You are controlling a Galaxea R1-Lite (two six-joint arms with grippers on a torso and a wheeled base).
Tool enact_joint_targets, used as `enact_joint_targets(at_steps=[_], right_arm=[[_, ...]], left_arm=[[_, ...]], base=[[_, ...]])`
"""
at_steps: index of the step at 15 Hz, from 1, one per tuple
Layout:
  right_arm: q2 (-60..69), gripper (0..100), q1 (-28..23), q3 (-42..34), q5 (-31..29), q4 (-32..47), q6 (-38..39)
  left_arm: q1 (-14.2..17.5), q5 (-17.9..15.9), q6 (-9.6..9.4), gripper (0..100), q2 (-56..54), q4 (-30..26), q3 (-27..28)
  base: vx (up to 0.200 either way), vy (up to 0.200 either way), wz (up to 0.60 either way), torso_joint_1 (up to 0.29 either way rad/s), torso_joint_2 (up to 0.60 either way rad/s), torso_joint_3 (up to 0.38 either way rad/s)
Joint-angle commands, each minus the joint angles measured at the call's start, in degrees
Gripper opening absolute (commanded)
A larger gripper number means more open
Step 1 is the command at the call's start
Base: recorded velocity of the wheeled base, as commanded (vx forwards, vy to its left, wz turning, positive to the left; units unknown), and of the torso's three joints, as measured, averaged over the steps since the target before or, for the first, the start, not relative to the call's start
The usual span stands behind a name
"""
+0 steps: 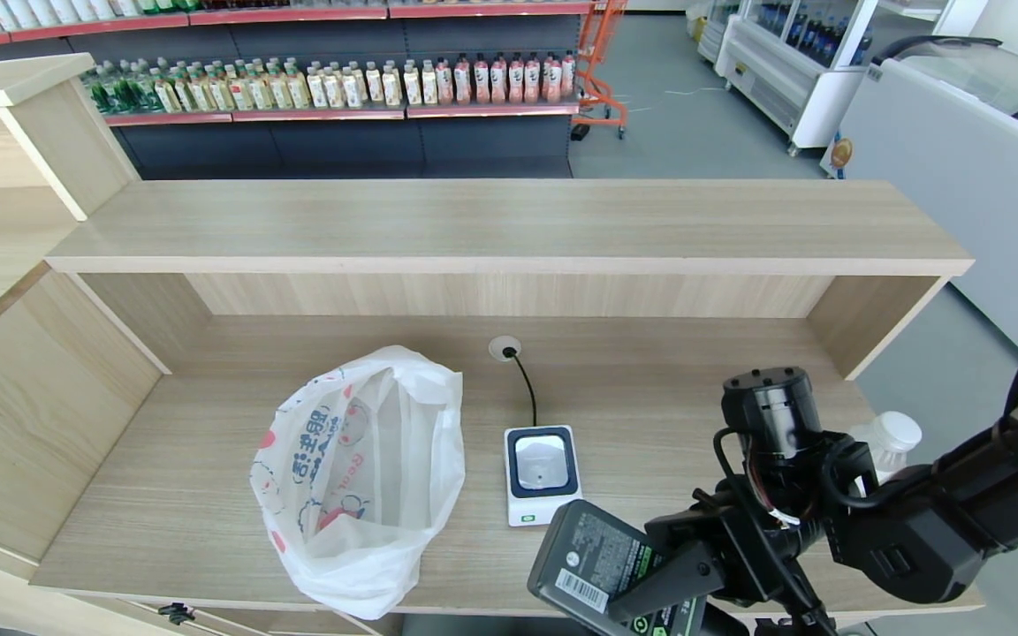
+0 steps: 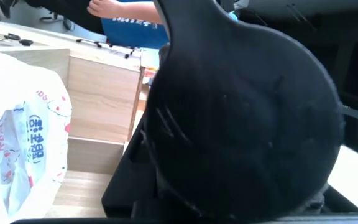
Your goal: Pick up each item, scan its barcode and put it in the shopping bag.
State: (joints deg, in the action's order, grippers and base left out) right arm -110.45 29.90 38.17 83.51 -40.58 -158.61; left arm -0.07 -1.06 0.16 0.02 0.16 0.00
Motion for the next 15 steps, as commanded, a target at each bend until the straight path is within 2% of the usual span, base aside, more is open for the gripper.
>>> enact_joint_targets(at_steps=[1, 12, 14, 15], right_arm=[[-0.47, 0, 0.07, 0.15, -0.01, -0.02, -0.03], [0.85, 0, 0.42, 0.5, -0.01, 1.21, 2.34], [3.22, 0, 1.65, 1.91, -1.06, 4.11, 10.6], [5.77, 0, 1.74, 2.26, -3.35, 4.9, 19.74]], left_arm=[[-0.01, 0.01, 0.02, 100, -0.02, 0.02, 0.0], [-0.01, 0.01, 0.02, 100, -0.02, 0.02, 0.0], [-0.01, 0.01, 0.02, 100, -0.02, 0.02, 0.0], [-0.01, 0.01, 0.02, 100, -0.02, 0.02, 0.0]], base=[[0.0, 0.0, 0.0, 0.0, 0.0, 0.0], [0.0, 0.0, 0.0, 0.0, 0.0, 0.0], [0.0, 0.0, 0.0, 0.0, 0.0, 0.0], [0.0, 0.0, 0.0, 0.0, 0.0, 0.0]])
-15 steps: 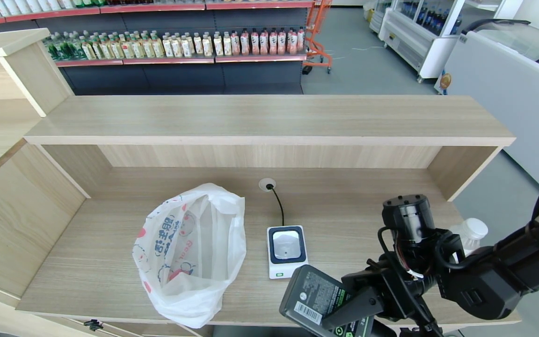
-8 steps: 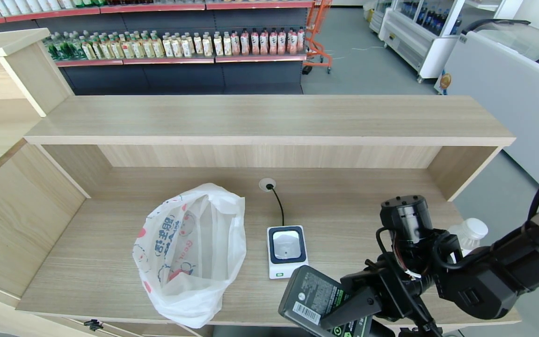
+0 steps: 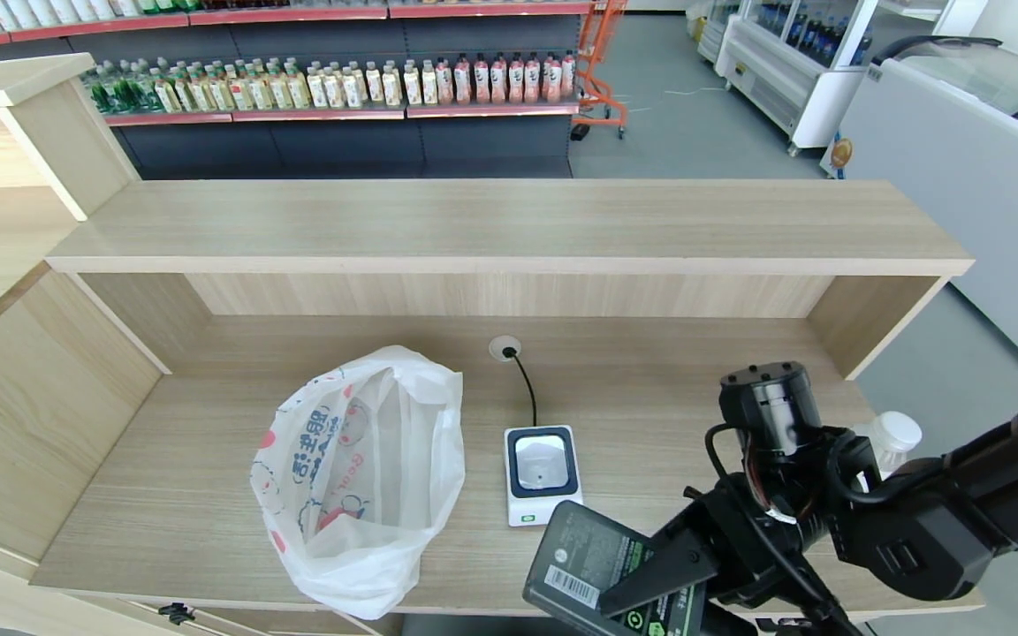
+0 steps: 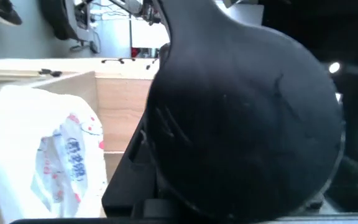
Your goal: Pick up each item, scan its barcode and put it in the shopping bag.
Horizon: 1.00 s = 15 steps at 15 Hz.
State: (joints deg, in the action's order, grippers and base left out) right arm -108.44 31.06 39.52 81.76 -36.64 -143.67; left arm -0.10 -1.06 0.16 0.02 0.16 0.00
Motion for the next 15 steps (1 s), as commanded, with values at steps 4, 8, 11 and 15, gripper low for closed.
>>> enact_joint_targets(at_steps=[4, 8, 11, 15], right_arm=[[12.99, 0, -5.49, 2.49, -1.43, 3.95, 27.74], [17.12, 0, -6.98, 6.27, -1.08, 18.89, 44.88], [26.35, 0, -18.76, 3.02, -3.54, 19.24, 73.79], [31.44, 0, -31.59, -3.22, -6.62, 18.72, 123.36]], left_arm=[[0.01, 0.01, 0.02, 100, -0.02, 0.02, 0.0], [0.01, 0.01, 0.02, 100, -0.02, 0.02, 0.0], [0.1, 0.01, 0.02, 100, -0.02, 0.02, 0.0], [0.01, 0.01, 0.02, 100, -0.02, 0.02, 0.0]], base=[[0.0, 0.0, 0.0, 0.0, 0.0, 0.0], [0.0, 0.0, 0.0, 0.0, 0.0, 0.0], [0.0, 0.0, 0.0, 0.0, 0.0, 0.0], [0.0, 0.0, 0.0, 0.0, 0.0, 0.0]])
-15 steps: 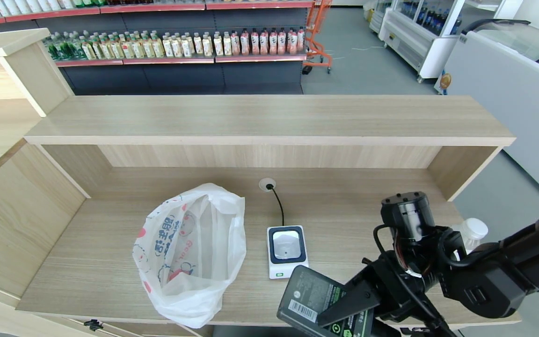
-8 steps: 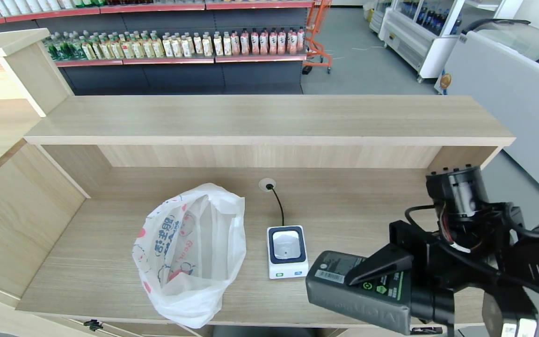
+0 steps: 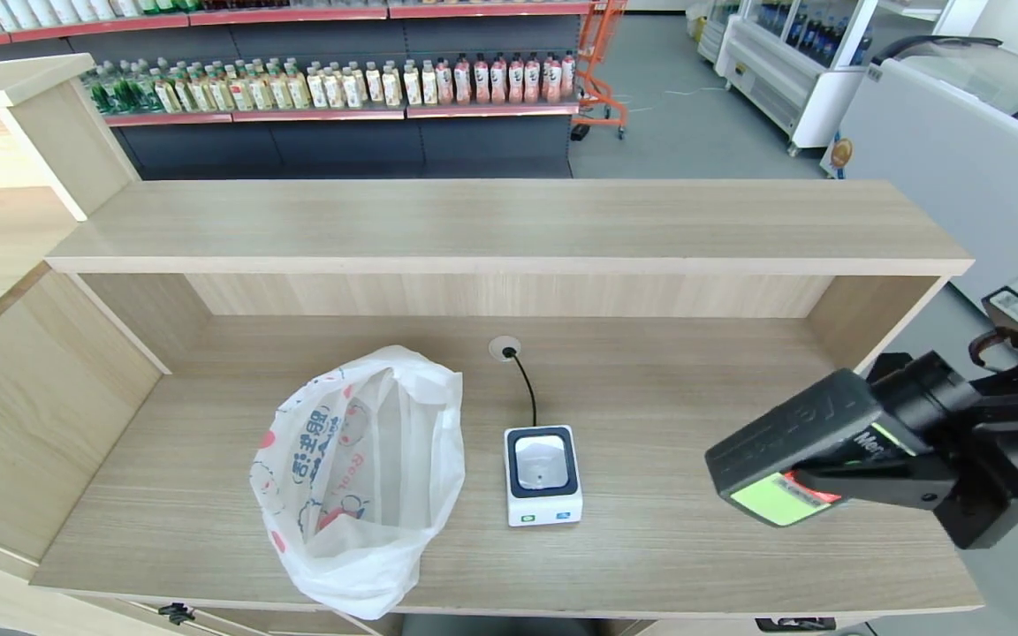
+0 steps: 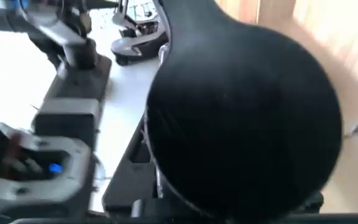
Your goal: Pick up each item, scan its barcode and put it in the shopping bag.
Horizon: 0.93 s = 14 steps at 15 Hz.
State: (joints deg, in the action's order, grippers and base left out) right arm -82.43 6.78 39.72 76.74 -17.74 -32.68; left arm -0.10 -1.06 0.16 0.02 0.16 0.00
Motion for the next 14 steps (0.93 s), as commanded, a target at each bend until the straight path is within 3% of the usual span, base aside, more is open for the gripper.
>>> enact_joint_targets(at_steps=[1, 2, 3, 5, 7, 9, 11, 14], right_arm=[[6.5, 0, -7.48, -4.56, -1.77, -0.19, 26.88], [6.93, 0, -7.57, -5.09, -1.77, -0.19, 32.07], [7.46, 0, -8.01, -6.14, -1.94, -0.54, 46.57], [5.97, 0, -8.01, -8.34, -2.38, -3.09, 48.24], [-0.62, 0, -6.07, -9.39, -13.46, -14.17, 47.71], [-4.93, 0, -5.37, -7.99, -16.89, -20.93, 52.46], [-6.51, 0, -2.73, -6.85, -23.3, -21.55, 57.03], [-7.66, 0, 0.78, -8.08, -28.58, -21.55, 58.08]], left_arm=[[0.01, 0.01, 0.02, 100, -0.02, 0.02, 0.0], [0.01, 0.01, 0.02, 100, -0.02, 0.02, 0.0], [0.01, 0.01, 0.02, 100, -0.02, 0.02, 0.0], [0.01, 0.01, 0.02, 100, -0.02, 0.02, 0.0], [0.1, 0.01, 0.02, 100, -0.02, 0.02, 0.0], [0.01, 0.01, 0.02, 100, -0.02, 0.02, 0.0], [0.1, 0.01, 0.02, 100, -0.02, 0.02, 0.0], [0.01, 0.01, 0.02, 100, -0.02, 0.02, 0.0]], base=[[0.0, 0.0, 0.0, 0.0, 0.0, 0.0], [0.0, 0.0, 0.0, 0.0, 0.0, 0.0], [0.0, 0.0, 0.0, 0.0, 0.0, 0.0], [0.0, 0.0, 0.0, 0.0, 0.0, 0.0], [0.0, 0.0, 0.0, 0.0, 0.0, 0.0], [0.0, 0.0, 0.0, 0.0, 0.0, 0.0], [0.0, 0.0, 0.0, 0.0, 0.0, 0.0], [0.0, 0.0, 0.0, 0.0, 0.0, 0.0]])
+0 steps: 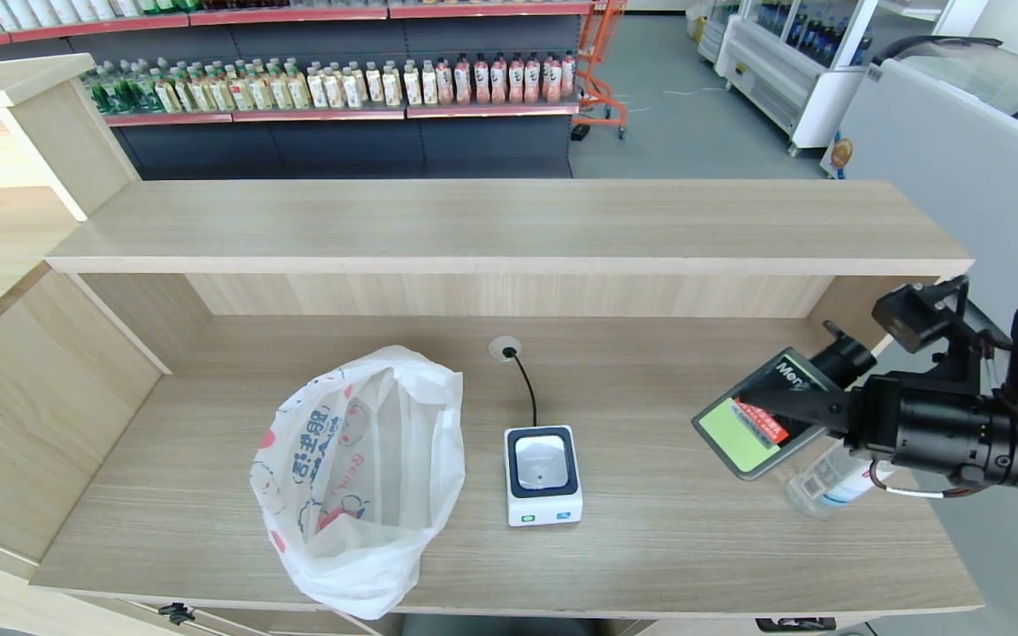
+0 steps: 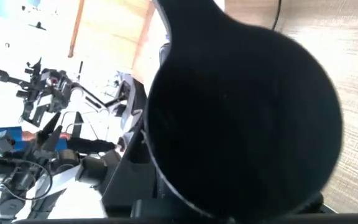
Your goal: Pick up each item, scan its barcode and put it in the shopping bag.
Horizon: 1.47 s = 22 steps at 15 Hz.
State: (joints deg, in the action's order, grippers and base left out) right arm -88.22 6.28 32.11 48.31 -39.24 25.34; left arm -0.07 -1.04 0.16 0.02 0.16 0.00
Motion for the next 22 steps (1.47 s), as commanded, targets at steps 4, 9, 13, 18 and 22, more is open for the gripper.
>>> enact_joint_targets(at_steps=[4, 9, 13, 18, 22], right_arm=[[-3.89, 0, 4.27, -0.38, -6.74, -0.22, -0.3], [-3.8, 0, 6.2, -1.08, -7.09, -0.13, -1.17], [-6.35, 0, 6.73, -1.35, -9.99, -0.13, -6.89], [-12.15, 0, 8.05, 1.9, -17.64, -0.4, -9.44], [-16.63, 0, 8.58, 4.45, -18.34, -0.4, -12.86]], left_arm=[[-0.01, -0.02, 0.02, 100, -0.02, 0.02, 0.0], [-0.01, -0.02, -0.16, 100, -0.02, 0.02, 0.0], [0.07, -0.02, -0.16, 100, -0.02, 0.02, 0.0], [-0.01, -0.02, -0.07, 100, -0.02, 0.02, 0.0], [-0.01, -0.02, -0.16, 100, -0.02, 0.02, 0.0]], base=[[0.0, 0.0, 0.0, 0.0, 0.0, 0.0], [0.0, 0.0, 0.0, 0.0, 0.0, 0.0], [0.0, 0.15, 0.0, -0.007, 0.0, 0.008], [0.0, 0.12, 0.0, 0.01, 0.01, 0.0], [0.0, 0.0, 0.0, 0.0, 0.0, 0.0]])
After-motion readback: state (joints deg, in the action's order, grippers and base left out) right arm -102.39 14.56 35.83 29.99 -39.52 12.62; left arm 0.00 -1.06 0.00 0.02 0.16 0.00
